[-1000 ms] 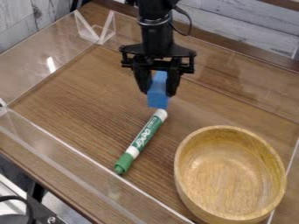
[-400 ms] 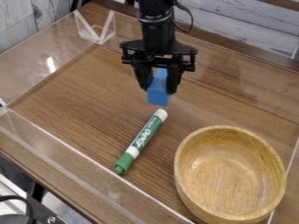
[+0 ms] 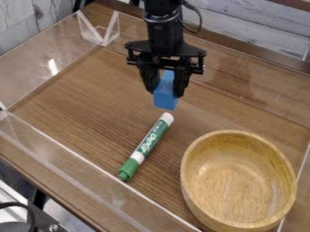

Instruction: Put the blue block in the brown bowl

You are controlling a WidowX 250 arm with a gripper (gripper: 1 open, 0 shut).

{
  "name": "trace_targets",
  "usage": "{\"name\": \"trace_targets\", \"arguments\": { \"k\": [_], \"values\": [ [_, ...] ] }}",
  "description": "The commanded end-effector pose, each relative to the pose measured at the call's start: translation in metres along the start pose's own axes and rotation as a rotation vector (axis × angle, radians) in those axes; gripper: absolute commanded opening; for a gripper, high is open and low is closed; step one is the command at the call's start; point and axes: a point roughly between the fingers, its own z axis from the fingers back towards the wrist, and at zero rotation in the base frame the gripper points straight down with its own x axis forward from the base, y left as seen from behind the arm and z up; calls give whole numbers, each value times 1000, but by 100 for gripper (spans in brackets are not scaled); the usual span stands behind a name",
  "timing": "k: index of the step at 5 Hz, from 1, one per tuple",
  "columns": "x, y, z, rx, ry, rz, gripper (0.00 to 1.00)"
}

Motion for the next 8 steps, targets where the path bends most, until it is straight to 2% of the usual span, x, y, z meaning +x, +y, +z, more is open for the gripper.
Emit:
{"name": "trace_targets", "arguments": {
  "k": [1, 8],
  "values": [
    [4, -5, 18, -5, -68, -30, 0],
    [-8, -18, 22, 7, -92, -125, 0]
  ]
}}
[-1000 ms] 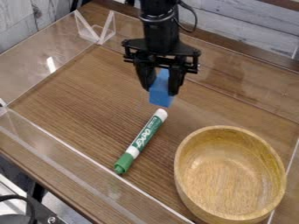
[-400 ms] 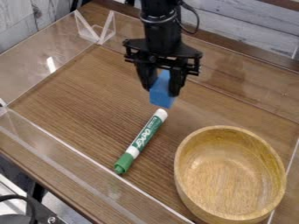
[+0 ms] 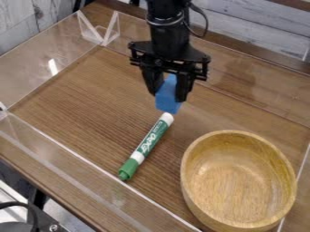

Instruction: Put the blue block in the brown bowl

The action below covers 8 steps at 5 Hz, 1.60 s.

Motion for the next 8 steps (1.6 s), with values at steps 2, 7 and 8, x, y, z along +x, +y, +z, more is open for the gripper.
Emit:
{"name": "trace_targets", "arguments": {
  "k": [2, 7, 8],
  "values": [
    [4, -6, 17, 4, -74, -42, 0],
    [-10, -19, 23, 3, -83, -114, 0],
    [-16, -24, 26, -1, -82, -134, 0]
  ]
}}
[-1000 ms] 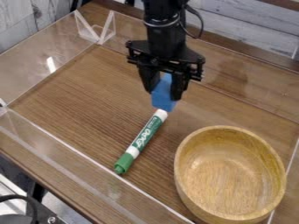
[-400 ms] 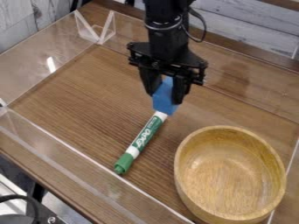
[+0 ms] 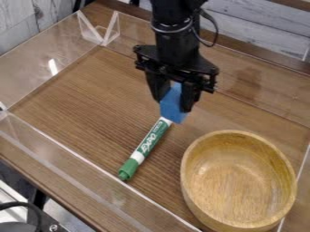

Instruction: Put the blue block in the brown bowl

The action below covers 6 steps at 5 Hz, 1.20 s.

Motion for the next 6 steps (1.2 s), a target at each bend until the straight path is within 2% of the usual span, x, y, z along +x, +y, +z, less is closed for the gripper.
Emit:
{"name": "trace_targets", "arguments": {
  "k": [1, 4, 6],
  "values": [
    [1, -7, 15, -4, -51, -26, 0],
    [-21, -37, 25, -26, -54, -83, 0],
    [-35, -70, 24, -35, -54, -99, 0]
  ]
}}
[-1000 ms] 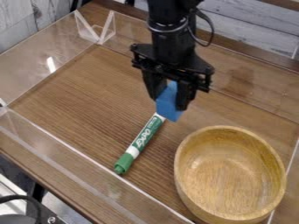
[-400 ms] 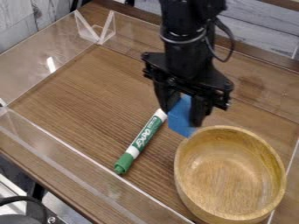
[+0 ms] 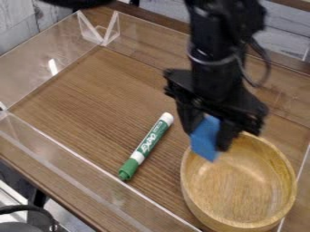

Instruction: Put the blue block in the brown bowl

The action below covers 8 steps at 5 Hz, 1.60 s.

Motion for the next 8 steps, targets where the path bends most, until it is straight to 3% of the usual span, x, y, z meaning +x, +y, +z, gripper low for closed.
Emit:
{"name": "trace_targets", "arguments": {
  "k": [1, 2, 3, 4, 5, 8],
  "values": [
    [4, -25, 1, -9, -52, 5, 0],
    [1, -43, -11, -15, -56, 6, 0],
    [-4, -48, -24, -13, -50, 14, 0],
    [-6, -49, -34, -17, -70, 20, 0],
    [-6, -48, -37, -26, -92, 34, 0],
    [-1, -38, -24, -29, -89, 75, 0]
  ]
}}
